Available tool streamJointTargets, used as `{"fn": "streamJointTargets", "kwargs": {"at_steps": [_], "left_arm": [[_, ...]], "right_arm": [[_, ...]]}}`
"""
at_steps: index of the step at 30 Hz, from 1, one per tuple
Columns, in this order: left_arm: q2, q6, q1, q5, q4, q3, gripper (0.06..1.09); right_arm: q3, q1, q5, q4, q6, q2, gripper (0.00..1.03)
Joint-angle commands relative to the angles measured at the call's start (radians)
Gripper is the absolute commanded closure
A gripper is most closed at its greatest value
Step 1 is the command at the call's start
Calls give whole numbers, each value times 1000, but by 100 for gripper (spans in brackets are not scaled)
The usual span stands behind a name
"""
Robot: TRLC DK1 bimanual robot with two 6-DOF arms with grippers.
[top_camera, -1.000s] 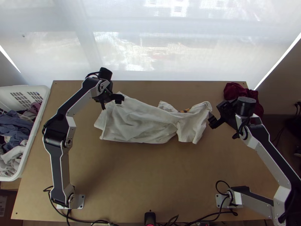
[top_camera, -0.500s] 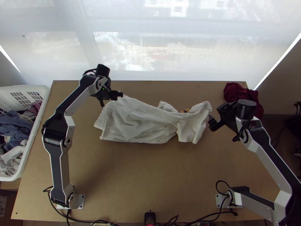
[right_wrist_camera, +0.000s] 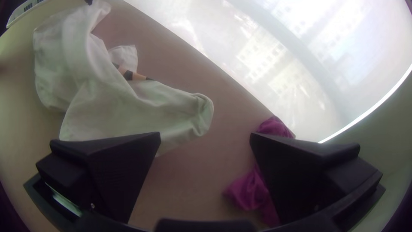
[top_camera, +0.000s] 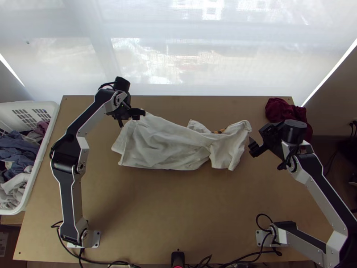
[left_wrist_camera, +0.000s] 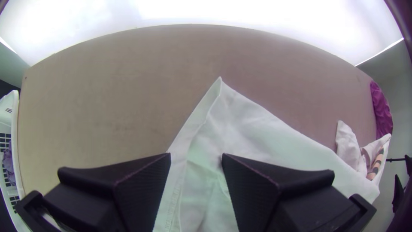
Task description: Fold the t-shirt
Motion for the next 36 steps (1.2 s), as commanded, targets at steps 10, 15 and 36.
{"fn": "streamJointTargets", "kwargs": {"at_steps": [10,15,36], "left_arm": [[-6,8,38,0,-9,2,46],[8,-2,9,0,2,3,46],[14,-2,-28,-4,8,0,63]], "right_arm": [[-24,0,0,-6,-1,-19,6],[-23,0,0,-12,-5,-28,6],[-3,24,0,-40,-4,-36,7]]}}
